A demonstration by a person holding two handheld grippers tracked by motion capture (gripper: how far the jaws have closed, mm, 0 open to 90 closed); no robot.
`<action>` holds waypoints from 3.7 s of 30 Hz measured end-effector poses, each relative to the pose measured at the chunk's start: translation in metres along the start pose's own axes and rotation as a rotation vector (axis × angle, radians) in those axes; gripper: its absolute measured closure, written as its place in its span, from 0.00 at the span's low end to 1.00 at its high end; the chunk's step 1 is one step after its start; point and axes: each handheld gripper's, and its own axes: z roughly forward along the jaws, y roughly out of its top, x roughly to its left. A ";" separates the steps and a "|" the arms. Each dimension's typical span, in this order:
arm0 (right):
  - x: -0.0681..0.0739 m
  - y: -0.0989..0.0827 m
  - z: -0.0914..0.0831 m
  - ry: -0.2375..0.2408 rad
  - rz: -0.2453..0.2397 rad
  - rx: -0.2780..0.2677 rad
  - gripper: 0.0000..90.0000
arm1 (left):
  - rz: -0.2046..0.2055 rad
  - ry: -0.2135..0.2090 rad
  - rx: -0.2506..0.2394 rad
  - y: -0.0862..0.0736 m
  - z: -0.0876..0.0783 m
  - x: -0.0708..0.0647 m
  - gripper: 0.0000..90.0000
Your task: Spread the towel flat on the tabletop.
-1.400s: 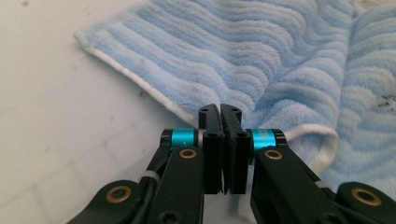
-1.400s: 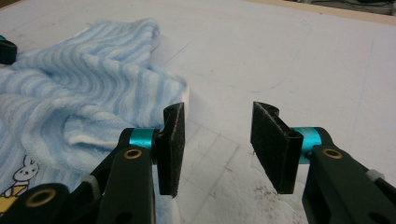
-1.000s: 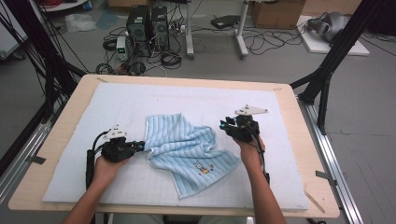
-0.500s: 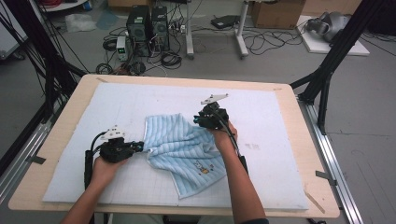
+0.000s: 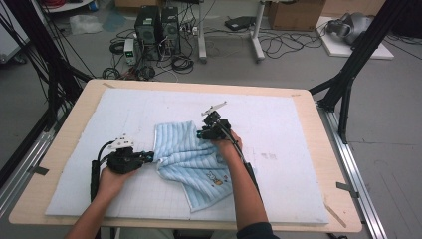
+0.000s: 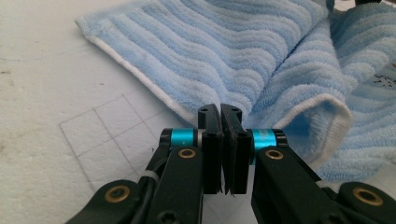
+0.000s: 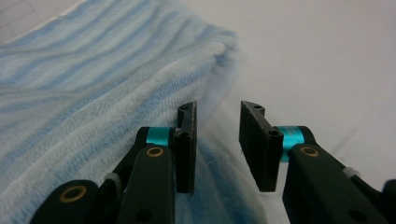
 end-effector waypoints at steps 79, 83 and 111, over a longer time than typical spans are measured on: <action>-0.039 -0.007 -0.035 -0.527 0.043 -0.097 0.73 | 0.009 0.091 -0.050 0.002 0.004 -0.010 0.78; -0.043 -0.008 -0.057 -0.524 0.099 -0.177 0.70 | -0.036 0.116 -0.064 0.002 0.001 -0.005 0.61; -0.017 -0.123 -0.132 -0.262 0.064 -0.231 0.51 | 0.022 0.019 0.106 0.041 0.063 -0.030 0.88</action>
